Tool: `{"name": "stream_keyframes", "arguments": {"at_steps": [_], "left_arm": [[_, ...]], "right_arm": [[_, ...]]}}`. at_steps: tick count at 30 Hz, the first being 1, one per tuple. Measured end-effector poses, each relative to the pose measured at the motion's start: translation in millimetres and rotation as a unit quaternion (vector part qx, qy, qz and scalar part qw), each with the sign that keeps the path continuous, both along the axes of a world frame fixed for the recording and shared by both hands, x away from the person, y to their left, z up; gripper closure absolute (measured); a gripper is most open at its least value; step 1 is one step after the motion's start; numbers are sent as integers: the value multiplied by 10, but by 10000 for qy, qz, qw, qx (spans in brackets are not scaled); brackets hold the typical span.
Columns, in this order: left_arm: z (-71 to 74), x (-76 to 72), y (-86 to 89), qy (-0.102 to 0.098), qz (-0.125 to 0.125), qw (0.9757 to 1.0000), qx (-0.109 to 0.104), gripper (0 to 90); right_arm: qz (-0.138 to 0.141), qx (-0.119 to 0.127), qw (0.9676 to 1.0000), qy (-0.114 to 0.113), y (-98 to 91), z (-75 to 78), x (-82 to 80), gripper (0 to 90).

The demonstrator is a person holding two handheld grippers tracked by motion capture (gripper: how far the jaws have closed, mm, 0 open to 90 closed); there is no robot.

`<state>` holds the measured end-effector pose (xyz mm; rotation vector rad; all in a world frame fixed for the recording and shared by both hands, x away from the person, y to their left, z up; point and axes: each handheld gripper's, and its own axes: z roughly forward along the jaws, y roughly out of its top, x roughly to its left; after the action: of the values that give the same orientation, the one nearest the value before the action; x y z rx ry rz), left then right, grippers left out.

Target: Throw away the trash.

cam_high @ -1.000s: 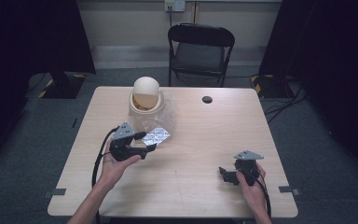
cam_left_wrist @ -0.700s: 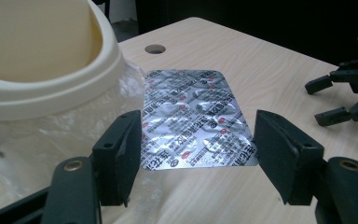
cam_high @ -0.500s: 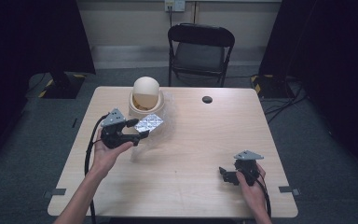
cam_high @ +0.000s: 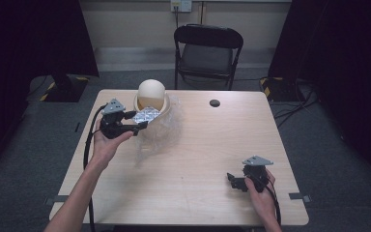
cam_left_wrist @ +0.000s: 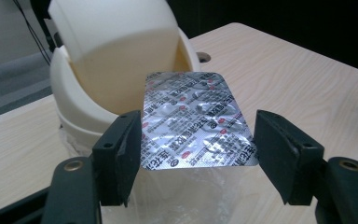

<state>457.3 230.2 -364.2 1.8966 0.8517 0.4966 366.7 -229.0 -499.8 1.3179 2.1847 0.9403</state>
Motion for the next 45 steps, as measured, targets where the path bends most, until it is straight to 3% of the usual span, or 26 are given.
{"name": "stream_keyframes", "arguments": {"at_steps": [10, 17, 23, 25, 30, 41, 45], "left_arm": [[9, 185, 36, 141, 123, 9998, 36, 338], [24, 266, -36, 173, 134, 9997, 120, 341], [33, 382, -86, 217, 173, 9996, 62, 347], [32, 405, -100, 215, 168, 9996, -34, 411], [13, 482, -149, 252, 133, 9994, 183, 407], [-73, 620, -260, 467, 236, 9986, 93, 409], [-105, 658, -256, 586, 259, 9979, -119, 409]], "right_arm": [[1, 0, 10000, 0, 0, 0, 0, 106], [3, -2, 10000, -3, -1, 0, 0, 106], [1, 1, 10000, -1, 0, 0, 0, 106], [4, 4, 10000, 2, 0, 0, 0, 106], [5, 4, 10000, 1, 0, 0, 0, 106], [6, 4, 10000, 2, -1, 0, 0, 106], [11, 3, 10000, -2, -1, 0, 0, 106]]}}
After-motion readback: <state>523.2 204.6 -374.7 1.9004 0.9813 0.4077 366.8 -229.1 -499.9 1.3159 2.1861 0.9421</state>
